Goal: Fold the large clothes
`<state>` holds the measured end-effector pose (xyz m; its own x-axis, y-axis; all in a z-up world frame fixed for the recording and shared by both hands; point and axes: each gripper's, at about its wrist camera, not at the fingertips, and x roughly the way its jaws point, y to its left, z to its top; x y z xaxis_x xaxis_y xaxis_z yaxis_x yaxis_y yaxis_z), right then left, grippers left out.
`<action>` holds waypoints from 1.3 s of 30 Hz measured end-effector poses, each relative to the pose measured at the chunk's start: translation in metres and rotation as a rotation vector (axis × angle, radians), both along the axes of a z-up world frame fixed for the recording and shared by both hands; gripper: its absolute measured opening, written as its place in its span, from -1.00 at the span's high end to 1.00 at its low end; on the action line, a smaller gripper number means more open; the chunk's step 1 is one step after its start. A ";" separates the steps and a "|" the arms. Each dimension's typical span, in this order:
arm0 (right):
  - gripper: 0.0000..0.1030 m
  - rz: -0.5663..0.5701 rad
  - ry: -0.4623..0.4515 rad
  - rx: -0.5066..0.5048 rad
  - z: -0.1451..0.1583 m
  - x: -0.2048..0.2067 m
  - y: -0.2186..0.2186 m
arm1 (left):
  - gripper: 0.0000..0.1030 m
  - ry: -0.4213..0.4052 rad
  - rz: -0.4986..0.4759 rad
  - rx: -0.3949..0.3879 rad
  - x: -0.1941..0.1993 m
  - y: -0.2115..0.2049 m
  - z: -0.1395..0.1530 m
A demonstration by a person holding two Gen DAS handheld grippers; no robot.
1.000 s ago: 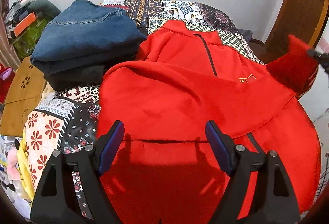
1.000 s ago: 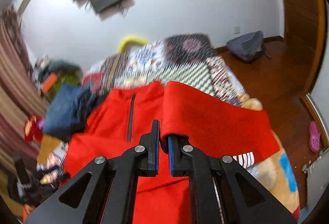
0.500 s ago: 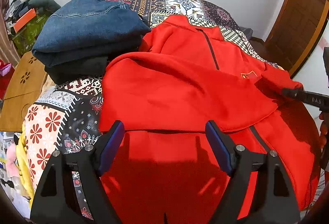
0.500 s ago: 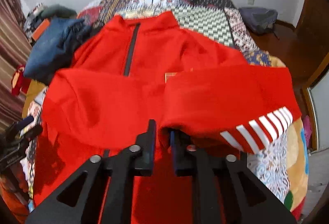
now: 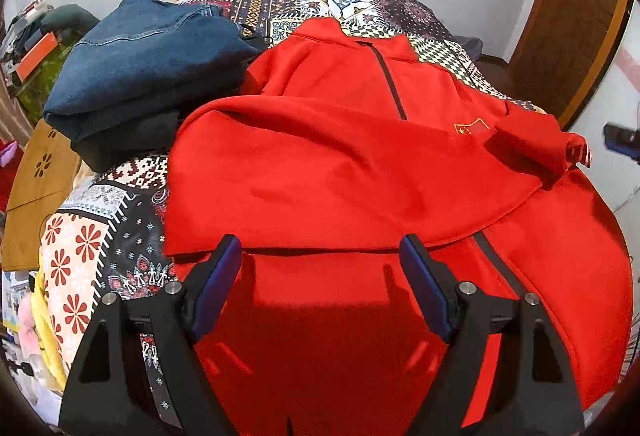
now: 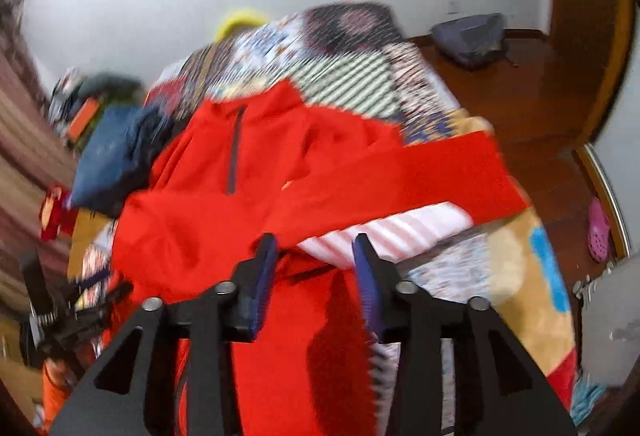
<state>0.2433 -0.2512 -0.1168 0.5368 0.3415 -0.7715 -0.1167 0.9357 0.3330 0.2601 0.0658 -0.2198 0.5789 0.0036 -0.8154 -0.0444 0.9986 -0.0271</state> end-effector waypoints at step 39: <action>0.88 -0.286 -0.080 0.168 -0.007 0.059 -0.056 | -0.56 0.004 0.024 -0.019 0.000 0.007 -0.005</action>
<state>0.3027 -0.3072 -0.1239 0.6854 0.2871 -0.6692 0.1106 0.8673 0.4854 0.2597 0.0728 -0.2247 0.5759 0.0024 -0.8175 -0.0688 0.9966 -0.0455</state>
